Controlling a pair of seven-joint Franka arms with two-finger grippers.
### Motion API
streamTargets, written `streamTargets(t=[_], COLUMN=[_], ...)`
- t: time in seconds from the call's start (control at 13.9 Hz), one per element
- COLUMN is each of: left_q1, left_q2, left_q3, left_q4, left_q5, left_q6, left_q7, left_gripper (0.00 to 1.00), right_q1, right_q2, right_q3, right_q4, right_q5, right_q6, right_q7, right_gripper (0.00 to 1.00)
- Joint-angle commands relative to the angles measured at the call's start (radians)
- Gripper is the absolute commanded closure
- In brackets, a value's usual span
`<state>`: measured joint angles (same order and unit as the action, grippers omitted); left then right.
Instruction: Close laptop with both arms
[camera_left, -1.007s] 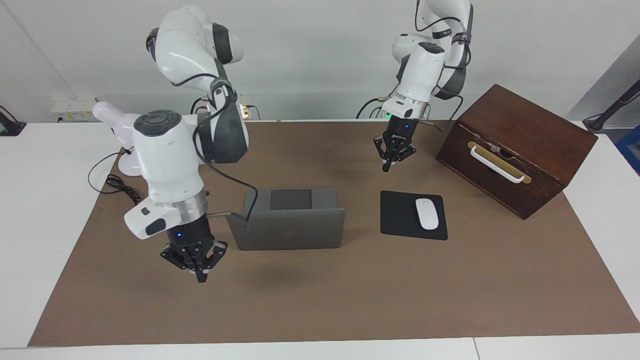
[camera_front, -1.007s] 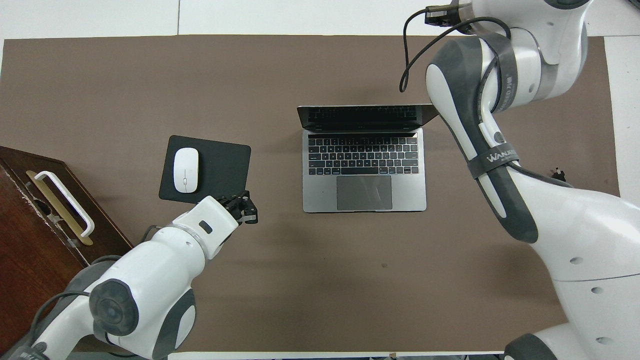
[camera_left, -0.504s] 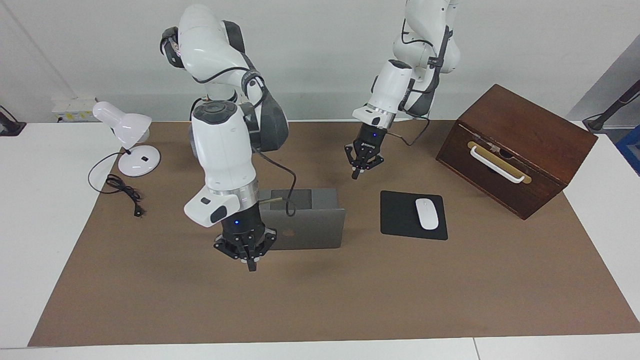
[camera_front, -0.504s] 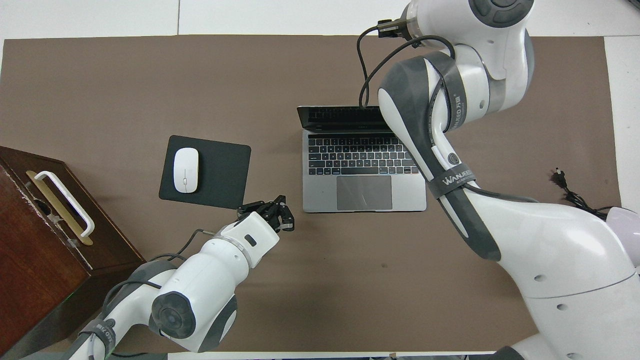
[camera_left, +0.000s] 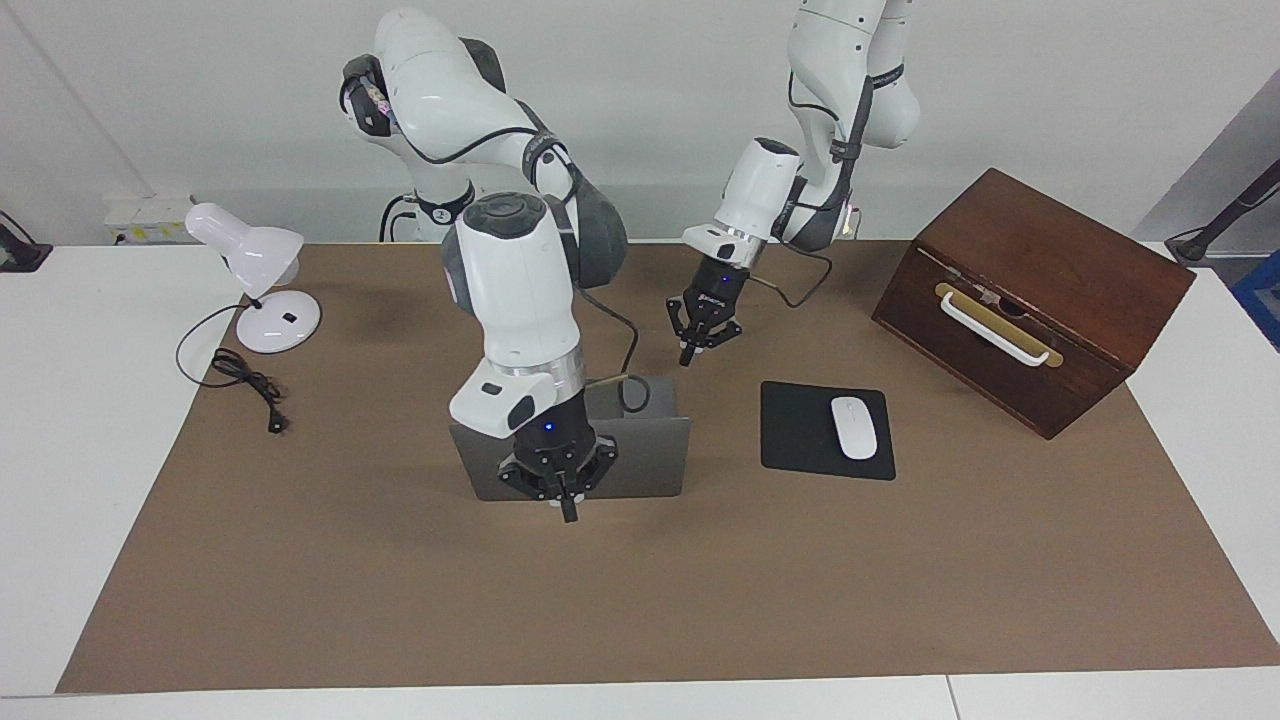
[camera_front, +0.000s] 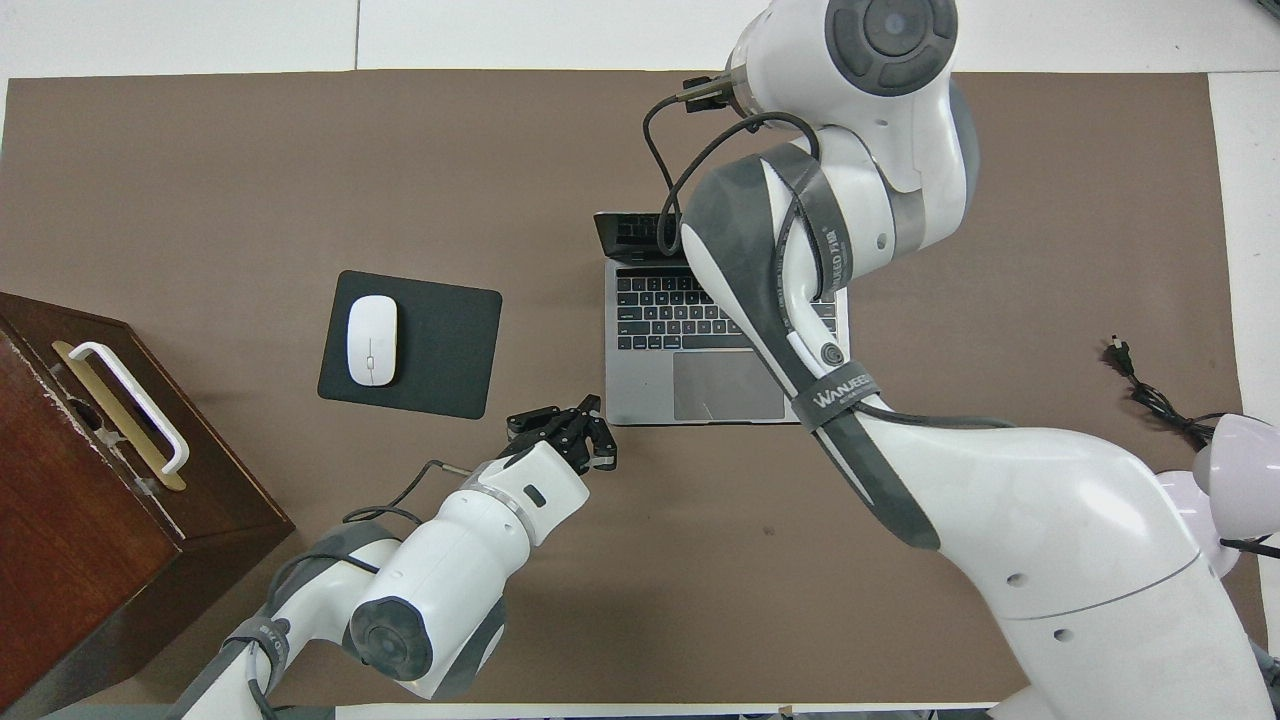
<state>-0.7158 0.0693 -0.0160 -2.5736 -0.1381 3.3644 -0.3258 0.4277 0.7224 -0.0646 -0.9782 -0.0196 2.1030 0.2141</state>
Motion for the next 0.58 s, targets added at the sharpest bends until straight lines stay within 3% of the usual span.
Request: streamTargets(t=[0.0, 0.29, 0.5], left_q1=[-0.027, -0.027, -0.036], left_q2=[0.046, 0.095, 0.135], left_q3=[0.018, 0.019, 0.021], left_q4=[0.019, 0.055, 0.075], left_q5=[-0.011, -0.005, 0.006], left_q6=[0.053, 0.101, 0.138], left_q7=[0.027, 0.033, 0.034], left_gripper=[1.0, 1.0, 1.0], right_q1=[0.005, -0.01, -0.053], right_q2=[-0.005, -0.005, -0.015], right_q3=[0.005, 0.006, 0.005], right_q4=[-0.054, -0.065, -0.062], right_q5=[0.007, 0.021, 0.148], right_q6=[0.061, 0.022, -0.099], right_q7=[0.01, 0.008, 0.01], right_gripper=[1.0, 1.0, 1.0])
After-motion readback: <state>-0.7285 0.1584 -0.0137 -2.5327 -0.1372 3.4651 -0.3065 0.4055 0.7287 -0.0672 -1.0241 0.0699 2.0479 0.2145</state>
